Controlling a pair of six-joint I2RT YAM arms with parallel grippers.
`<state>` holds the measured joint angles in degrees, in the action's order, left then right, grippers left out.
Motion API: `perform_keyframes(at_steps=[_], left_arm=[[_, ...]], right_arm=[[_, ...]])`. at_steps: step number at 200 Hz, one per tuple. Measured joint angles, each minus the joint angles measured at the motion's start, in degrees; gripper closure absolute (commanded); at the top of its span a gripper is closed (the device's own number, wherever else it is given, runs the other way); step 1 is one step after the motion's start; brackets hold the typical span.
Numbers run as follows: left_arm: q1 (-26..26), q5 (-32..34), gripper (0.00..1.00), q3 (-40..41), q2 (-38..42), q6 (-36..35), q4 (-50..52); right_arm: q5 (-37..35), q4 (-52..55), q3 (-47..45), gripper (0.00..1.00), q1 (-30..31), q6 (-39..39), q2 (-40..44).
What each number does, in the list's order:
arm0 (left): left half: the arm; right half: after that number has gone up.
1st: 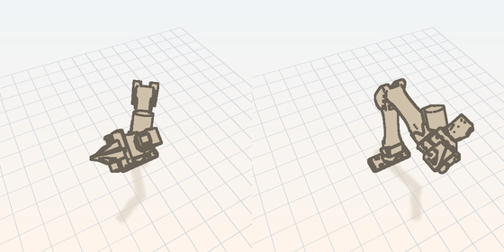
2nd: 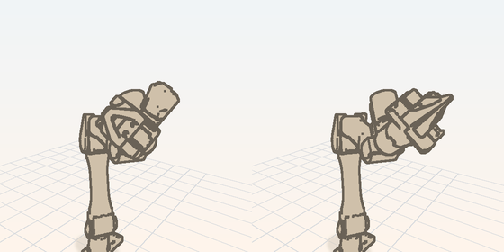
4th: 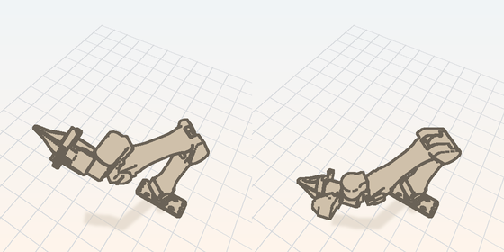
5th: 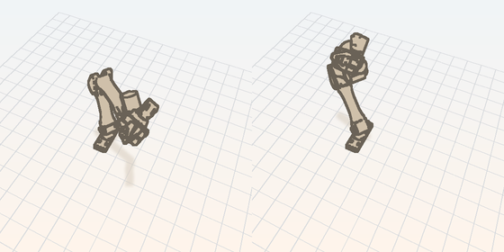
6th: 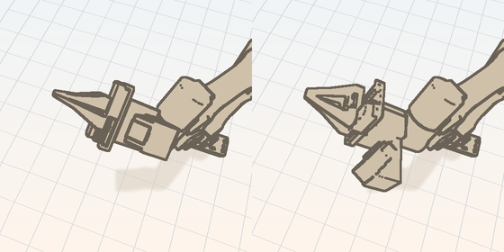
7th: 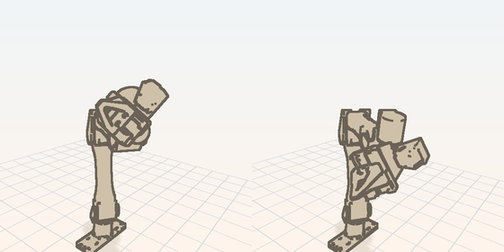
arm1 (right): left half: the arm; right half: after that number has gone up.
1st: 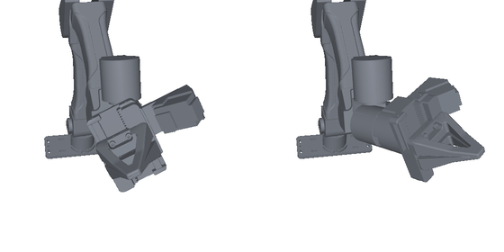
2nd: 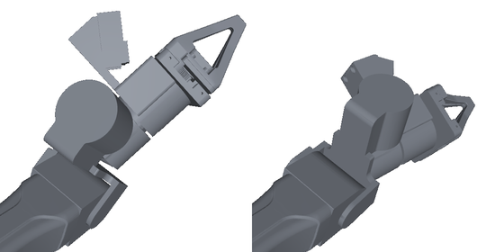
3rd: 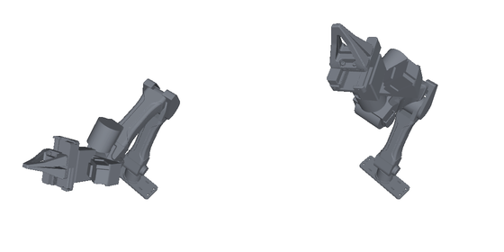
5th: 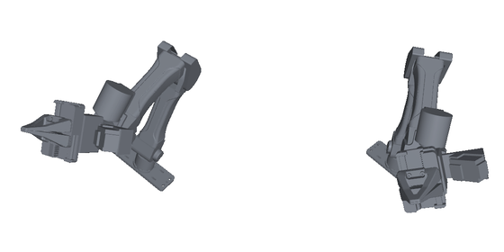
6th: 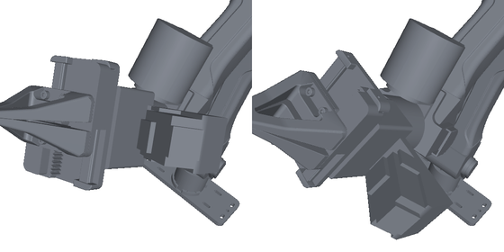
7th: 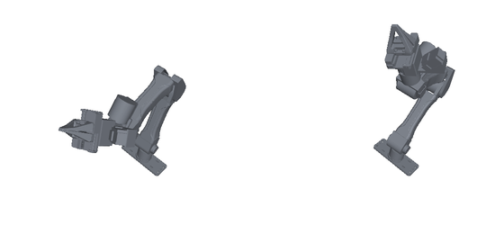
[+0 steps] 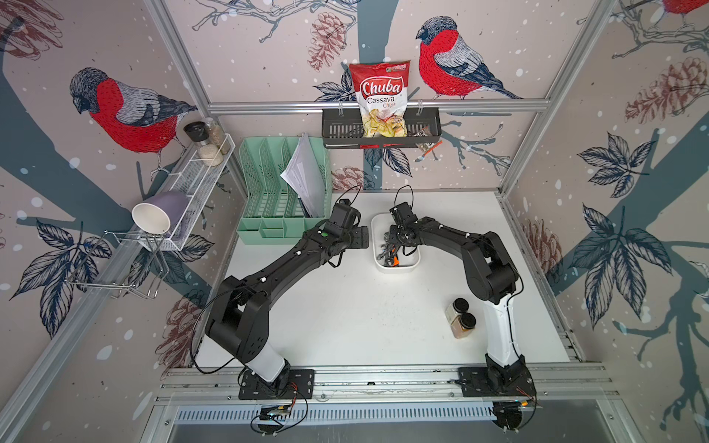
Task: Take out the wrench from the storage box
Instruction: Pick up the wrench from the storage box, then place the wrench at the center of the board.
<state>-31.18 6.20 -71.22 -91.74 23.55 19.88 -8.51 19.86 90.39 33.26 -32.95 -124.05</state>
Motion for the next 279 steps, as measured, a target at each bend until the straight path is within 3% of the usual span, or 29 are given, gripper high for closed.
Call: perform_keyframes(at_steps=[93, 110, 279], left_arm=[[0.00, 0.00, 0.09, -0.02, -0.55, -0.02, 0.02], [0.00, -0.02, 0.10, -0.07, -0.85, -0.02, 0.02], [-0.11, -0.04, 0.09, 0.04, 0.68, 0.46, 0.00]], right_arm=[[0.81, -1.31, 0.90, 0.91, -0.07, 0.11, -0.50], [0.81, -0.85, 1.16, 1.00, -0.46, 0.20, -0.50], [3.08, -0.44, 4.94, 1.00, -1.70, 1.99, 1.90]])
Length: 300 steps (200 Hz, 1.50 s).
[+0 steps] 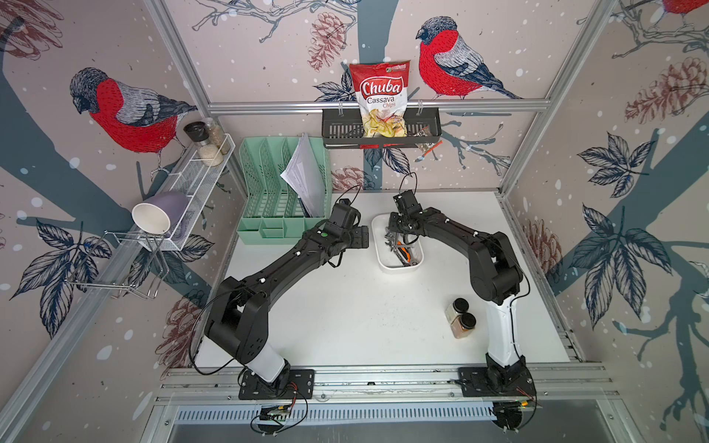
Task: Take out the wrench from the storage box
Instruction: Place the wrench at the center of the board.
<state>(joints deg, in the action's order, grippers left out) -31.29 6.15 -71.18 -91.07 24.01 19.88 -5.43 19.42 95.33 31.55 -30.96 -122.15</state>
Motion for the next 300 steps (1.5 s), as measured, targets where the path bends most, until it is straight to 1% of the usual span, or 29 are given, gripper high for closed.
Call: perform_keyframes(at_steps=[32, 95, 140, 176, 243, 300], left_arm=[[0.15, 0.09, 0.09, 0.57, 1.16, 0.20, -0.20], [0.74, -0.17, 0.09, 1.16, 2.34, 1.09, -0.74], [1.07, -2.32, 0.09, 1.22, 3.23, 1.75, -1.64], [1.11, -3.17, 0.09, 1.31, 3.85, 2.80, -1.68], [1.64, -4.90, 0.09, 2.38, 5.77, 4.26, -2.29], [3.85, -4.96, 0.09, 3.26, 8.50, 4.52, -2.69]], right_arm=[[1.46, -5.33, -5.55, 1.00, 0.37, 0.85, 1.73], [6.38, -18.25, -13.31, 1.00, 0.55, 2.36, 3.98], [13.07, -29.73, -21.42, 1.00, -1.09, 2.45, 5.75], [16.15, -35.19, -23.26, 1.00, -1.44, 2.49, 5.88], [19.32, -41.44, -26.77, 1.00, -1.99, 2.56, 8.13], [20.13, -41.94, -26.97, 1.00, -2.12, 2.93, 10.08]])
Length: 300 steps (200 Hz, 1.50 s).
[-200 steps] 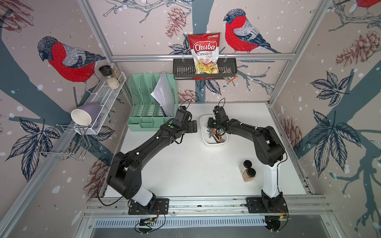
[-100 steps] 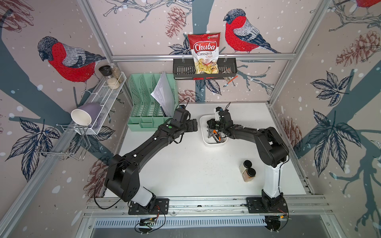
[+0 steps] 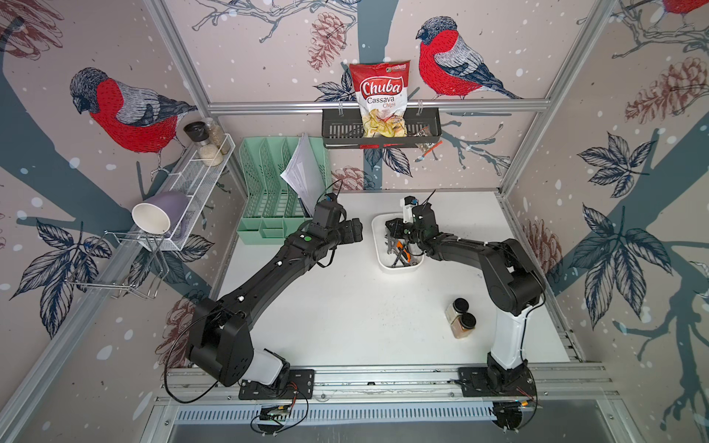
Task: Take out the wrench from the storage box
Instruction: Place the wrench at the center of the board.
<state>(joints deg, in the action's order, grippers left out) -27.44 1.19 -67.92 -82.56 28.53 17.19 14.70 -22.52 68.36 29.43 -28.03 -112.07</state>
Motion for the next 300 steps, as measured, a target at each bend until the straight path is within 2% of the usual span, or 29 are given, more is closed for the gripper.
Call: perform_keyframes(at_steps=[49, 116, 142, 178, 242, 300], left_arm=[[3.13, 1.92, 0.08, 2.97, 4.98, -1.38, 0.26], [3.52, 7.96, 0.06, 7.45, 12.90, -4.94, 2.01], [3.54, 8.26, 0.07, 8.98, 15.08, -5.03, 2.47], [3.58, 8.00, 0.06, 10.05, 16.94, -5.05, 2.29], [3.58, 7.52, 0.06, 10.38, 17.86, -6.03, 2.25], [3.58, 5.70, 0.06, 10.49, 18.25, -6.03, 1.57]], right_arm=[[-0.94, 1.33, -0.24, 1.00, 4.31, 1.11, 7.21], [-7.41, 7.45, -6.40, 1.00, 18.69, -2.08, 11.82], [-8.35, 7.89, -6.38, 1.00, 22.25, -5.16, 9.44], [-8.83, 8.68, -4.15, 1.00, 23.08, -9.62, 5.01], [-3.85, 9.68, -2.38, 1.00, 23.98, -17.16, -1.46], [-3.19, 11.72, 0.04, 0.92, 26.16, -18.62, -5.68]])
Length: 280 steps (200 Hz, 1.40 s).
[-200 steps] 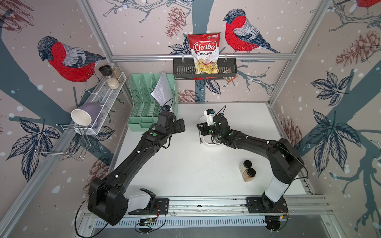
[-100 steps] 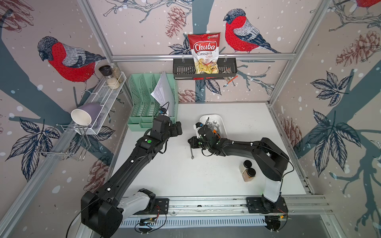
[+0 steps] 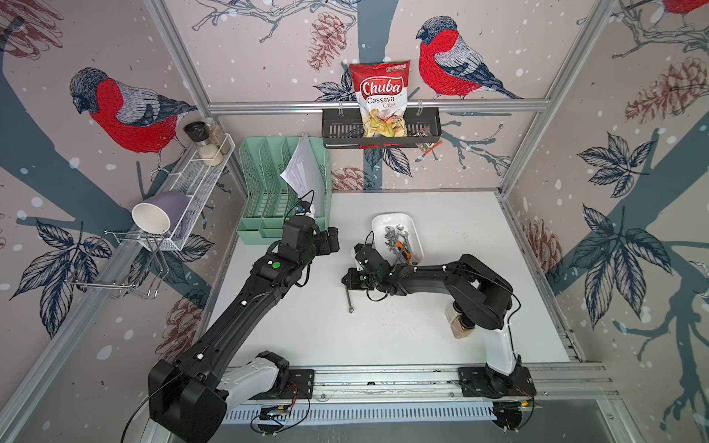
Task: Take out the wrench from the storage box
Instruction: Place the wrench at the center of the board.
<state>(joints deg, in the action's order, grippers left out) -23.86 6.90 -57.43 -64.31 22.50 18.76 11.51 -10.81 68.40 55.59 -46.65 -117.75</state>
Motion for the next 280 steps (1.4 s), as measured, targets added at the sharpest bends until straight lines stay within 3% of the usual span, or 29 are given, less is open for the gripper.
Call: perform_keyframes(at_steps=[62, 98, 173, 280], left_arm=[[0.00, -1.40, 0.06, 0.57, 0.07, 0.00, -0.94], [0.02, -2.25, 0.06, 1.07, 0.22, 0.00, -0.94], [0.46, -0.66, 0.06, 1.38, 0.59, -0.04, -0.94], [0.83, 0.87, 0.06, 1.49, -0.70, -0.04, -0.92]], right_arm=[[-0.44, 3.91, 2.62, 0.70, 0.26, 0.07, -1.64], [-0.59, 5.77, 3.54, 0.63, 0.20, 1.68, -1.49], [0.24, 12.96, 0.94, 0.67, 0.28, 7.78, 2.40], [6.88, 11.28, -2.60, 0.72, 2.36, 10.69, 3.67]])
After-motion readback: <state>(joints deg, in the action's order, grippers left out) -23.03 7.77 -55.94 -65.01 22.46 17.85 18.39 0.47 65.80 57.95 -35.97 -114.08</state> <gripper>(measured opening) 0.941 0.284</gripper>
